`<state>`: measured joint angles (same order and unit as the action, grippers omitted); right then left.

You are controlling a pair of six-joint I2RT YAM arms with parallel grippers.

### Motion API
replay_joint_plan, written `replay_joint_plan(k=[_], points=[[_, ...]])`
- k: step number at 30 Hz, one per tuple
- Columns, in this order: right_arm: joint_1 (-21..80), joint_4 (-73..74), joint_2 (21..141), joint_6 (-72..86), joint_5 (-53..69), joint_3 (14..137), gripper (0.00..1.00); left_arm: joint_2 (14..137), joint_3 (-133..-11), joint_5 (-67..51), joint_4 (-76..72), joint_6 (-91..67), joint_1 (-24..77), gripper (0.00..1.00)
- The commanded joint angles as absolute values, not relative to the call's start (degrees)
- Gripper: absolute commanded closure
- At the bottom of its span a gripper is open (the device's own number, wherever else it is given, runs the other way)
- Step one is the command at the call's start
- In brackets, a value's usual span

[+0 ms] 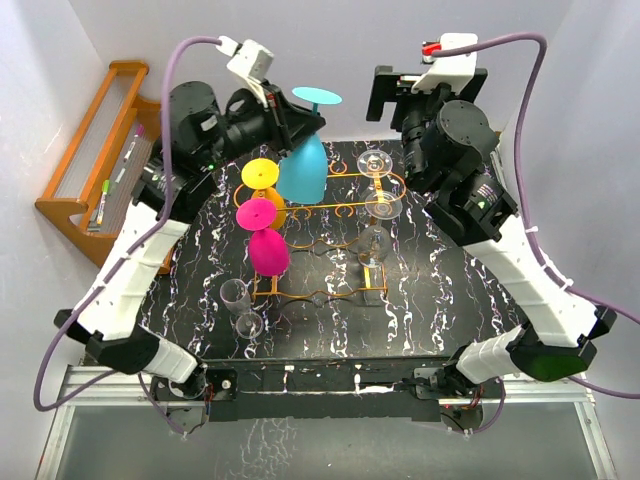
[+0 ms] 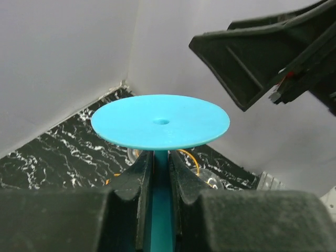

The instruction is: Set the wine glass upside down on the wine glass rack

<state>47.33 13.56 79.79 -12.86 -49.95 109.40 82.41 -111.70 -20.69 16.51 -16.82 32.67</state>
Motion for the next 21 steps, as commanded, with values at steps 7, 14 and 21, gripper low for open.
replay_joint_plan(k=[7, 14, 21], points=[[31.0, 23.3, 76.0, -0.3, -34.3, 110.9, 0.02, 75.3, -109.3, -11.7, 22.9, -9.7, 41.2, 1.00], [24.3, 25.2, 76.7, 5.9, -25.0, 109.1, 0.02, 67.6, -105.7, -15.6, 24.4, -16.0, 41.5, 1.00], [21.6, 24.7, 76.4, 11.3, -17.9, 105.5, 0.02, 55.2, -84.7, -19.8, 13.7, -24.0, 41.4, 1.00]])
